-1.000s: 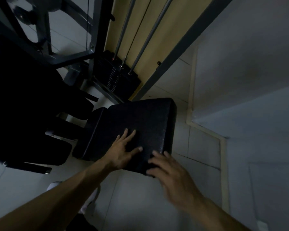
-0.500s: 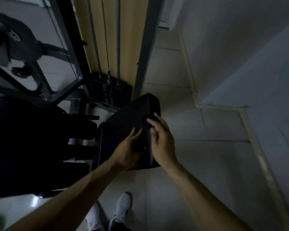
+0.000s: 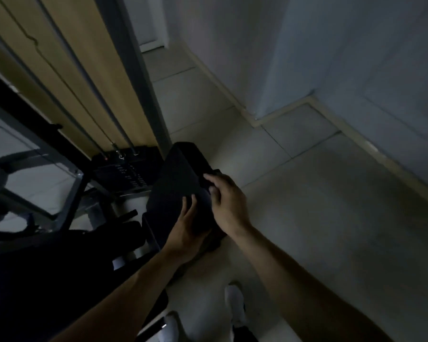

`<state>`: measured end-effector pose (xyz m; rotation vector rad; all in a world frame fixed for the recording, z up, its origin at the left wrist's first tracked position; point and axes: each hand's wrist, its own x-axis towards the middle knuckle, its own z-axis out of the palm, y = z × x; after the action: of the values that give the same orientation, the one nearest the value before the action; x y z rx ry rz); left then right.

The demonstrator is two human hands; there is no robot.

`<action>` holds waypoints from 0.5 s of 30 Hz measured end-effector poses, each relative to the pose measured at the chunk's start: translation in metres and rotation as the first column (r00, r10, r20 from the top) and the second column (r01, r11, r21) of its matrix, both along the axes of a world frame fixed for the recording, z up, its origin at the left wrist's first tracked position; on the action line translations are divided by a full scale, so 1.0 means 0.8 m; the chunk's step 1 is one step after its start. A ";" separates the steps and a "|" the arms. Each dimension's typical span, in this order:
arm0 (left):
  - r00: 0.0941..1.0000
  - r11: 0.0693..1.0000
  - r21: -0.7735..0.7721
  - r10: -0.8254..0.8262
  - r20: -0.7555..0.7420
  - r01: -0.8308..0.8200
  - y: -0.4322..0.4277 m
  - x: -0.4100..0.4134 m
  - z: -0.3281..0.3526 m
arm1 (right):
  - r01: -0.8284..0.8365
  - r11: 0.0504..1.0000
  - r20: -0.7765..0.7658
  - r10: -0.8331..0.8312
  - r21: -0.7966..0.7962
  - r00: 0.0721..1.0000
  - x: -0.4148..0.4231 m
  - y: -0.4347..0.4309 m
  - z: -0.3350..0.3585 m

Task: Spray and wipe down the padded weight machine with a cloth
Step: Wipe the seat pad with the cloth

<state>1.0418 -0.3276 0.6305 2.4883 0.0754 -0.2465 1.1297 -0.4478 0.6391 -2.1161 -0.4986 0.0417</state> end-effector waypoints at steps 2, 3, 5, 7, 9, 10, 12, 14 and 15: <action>0.999 0.998 -0.051 -0.023 -0.033 0.022 0.016 -0.005 -0.008 | 0.115 0.992 0.053 -0.118 0.052 0.992 -0.013 0.001 -0.006; 0.998 0.999 -0.042 -0.035 -0.047 0.033 0.024 -0.007 -0.019 | 0.182 0.978 0.065 -0.189 0.098 0.980 -0.028 -0.002 -0.013; 0.986 0.988 0.003 -0.156 -0.056 0.156 0.039 -0.013 -0.035 | 0.365 0.910 0.071 -0.385 0.197 0.920 -0.076 -0.003 -0.031; 0.973 0.972 0.057 -0.229 -0.019 0.230 0.045 -0.013 -0.040 | 0.495 0.828 0.056 -0.526 0.262 0.849 -0.114 0.003 -0.049; 0.946 0.944 0.098 -0.320 0.051 0.314 0.046 -0.019 -0.045 | 0.626 0.722 -0.013 -0.652 0.295 0.758 -0.142 0.018 -0.066; 0.934 0.936 0.092 -0.346 0.089 0.338 0.046 -0.024 -0.041 | 0.689 0.658 -0.097 -0.698 0.304 0.709 -0.155 0.029 -0.075; 0.950 0.954 0.008 -0.300 0.083 0.301 0.047 -0.028 -0.041 | 0.785 0.553 -0.267 -0.741 0.280 0.616 -0.176 0.050 -0.108; 0.985 0.980 -0.093 -0.170 0.042 0.173 0.055 -0.030 -0.060 | 0.826 0.506 -0.333 -0.756 0.249 0.564 -0.201 0.069 -0.146; 0.988 0.983 -0.105 -0.147 0.045 0.151 0.062 -0.035 -0.067 | 0.820 0.511 -0.331 -0.751 0.257 0.571 -0.212 0.076 -0.154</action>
<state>1.0134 -0.2784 0.5766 2.3916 -0.1368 -0.2605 0.9603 -0.3871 0.5163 -1.7298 0.5895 -0.3715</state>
